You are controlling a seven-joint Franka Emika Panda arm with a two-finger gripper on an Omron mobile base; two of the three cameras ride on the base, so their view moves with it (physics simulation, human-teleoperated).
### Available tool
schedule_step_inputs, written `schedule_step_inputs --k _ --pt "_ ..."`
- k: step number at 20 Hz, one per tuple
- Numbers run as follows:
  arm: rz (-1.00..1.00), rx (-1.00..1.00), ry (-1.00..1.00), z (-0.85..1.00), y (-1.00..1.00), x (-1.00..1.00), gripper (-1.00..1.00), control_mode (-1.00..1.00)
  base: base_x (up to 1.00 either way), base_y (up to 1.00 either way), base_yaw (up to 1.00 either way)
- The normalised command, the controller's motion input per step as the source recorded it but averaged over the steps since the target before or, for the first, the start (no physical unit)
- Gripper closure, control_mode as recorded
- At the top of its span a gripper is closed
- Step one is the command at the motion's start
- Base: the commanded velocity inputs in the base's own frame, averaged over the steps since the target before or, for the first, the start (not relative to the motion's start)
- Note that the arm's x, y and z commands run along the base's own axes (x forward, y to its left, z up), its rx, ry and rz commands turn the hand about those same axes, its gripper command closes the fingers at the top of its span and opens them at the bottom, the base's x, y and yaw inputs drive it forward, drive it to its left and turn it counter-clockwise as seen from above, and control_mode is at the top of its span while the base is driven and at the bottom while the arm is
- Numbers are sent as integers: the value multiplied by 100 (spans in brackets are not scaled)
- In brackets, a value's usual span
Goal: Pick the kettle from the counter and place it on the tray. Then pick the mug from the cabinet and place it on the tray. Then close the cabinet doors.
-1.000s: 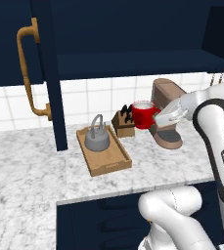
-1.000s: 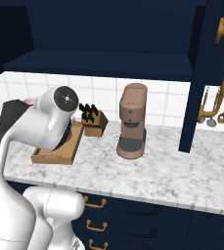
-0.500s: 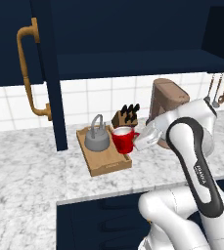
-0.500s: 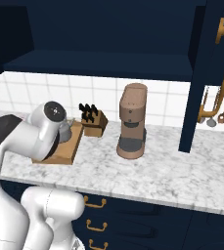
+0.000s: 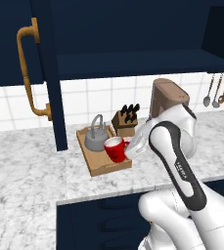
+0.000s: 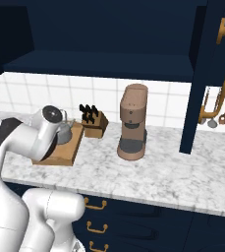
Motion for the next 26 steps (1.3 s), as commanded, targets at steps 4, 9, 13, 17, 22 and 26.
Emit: schedule_step_inputs --k 4,9,13,17,22,26 --pt "0 0 -1 -26 0 45 100 -100 0 0 0" --pt "0 0 4 -24 -3 55 100 -100 0 0 0" --pt "0 0 8 -27 -4 59 100 -100 0 0 0" --pt "0 0 4 -36 0 46 100 -100 0 0 0" --pt "0 0 1 -34 0 30 100 -100 0 0 0" --pt "0 0 0 -26 0 32 100 -100 0 0 0"
